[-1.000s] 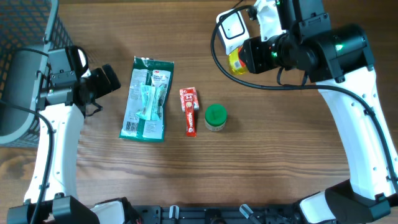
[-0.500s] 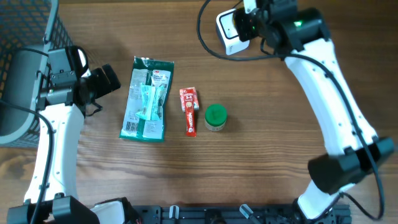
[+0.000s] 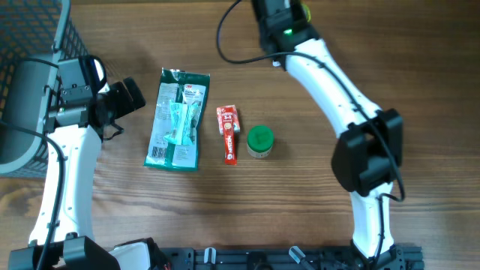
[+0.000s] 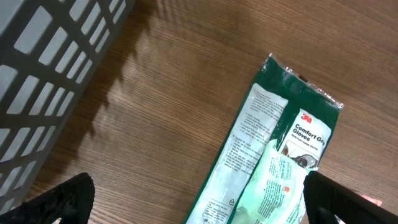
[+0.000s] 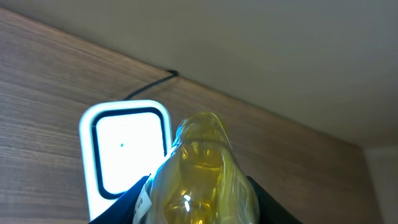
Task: Scan the item barcode
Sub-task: 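Hold the bottle over the white scanner window with the right gripper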
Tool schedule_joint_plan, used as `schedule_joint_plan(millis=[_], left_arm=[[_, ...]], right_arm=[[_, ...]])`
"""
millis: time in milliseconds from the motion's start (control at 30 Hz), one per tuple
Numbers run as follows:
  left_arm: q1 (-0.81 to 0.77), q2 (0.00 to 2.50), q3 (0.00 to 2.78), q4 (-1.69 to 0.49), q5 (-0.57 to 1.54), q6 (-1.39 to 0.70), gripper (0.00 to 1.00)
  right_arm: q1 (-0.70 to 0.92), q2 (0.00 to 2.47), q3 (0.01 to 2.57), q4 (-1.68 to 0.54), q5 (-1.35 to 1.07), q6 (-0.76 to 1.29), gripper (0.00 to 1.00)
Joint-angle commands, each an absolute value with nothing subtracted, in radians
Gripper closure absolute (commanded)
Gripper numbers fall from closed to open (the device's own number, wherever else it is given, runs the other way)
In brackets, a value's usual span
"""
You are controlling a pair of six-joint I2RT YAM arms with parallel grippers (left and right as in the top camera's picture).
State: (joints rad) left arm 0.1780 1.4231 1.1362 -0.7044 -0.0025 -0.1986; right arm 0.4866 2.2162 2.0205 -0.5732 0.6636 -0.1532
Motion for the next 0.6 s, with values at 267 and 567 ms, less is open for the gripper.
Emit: schedule_joint_plan(millis=[267,567], left_arm=[[0.182,1.422,1.141,-0.704,-0.006,-0.186,0.00],[0.181,1.422,1.141,-0.704,-0.006,-0.186,0.00]], right_arm=[[0.560,2.399,2.033,-0.344,1.035,-0.389,0.76],[0.562,2.395,2.033,-0.349,1.038,-0.390,0.74]])
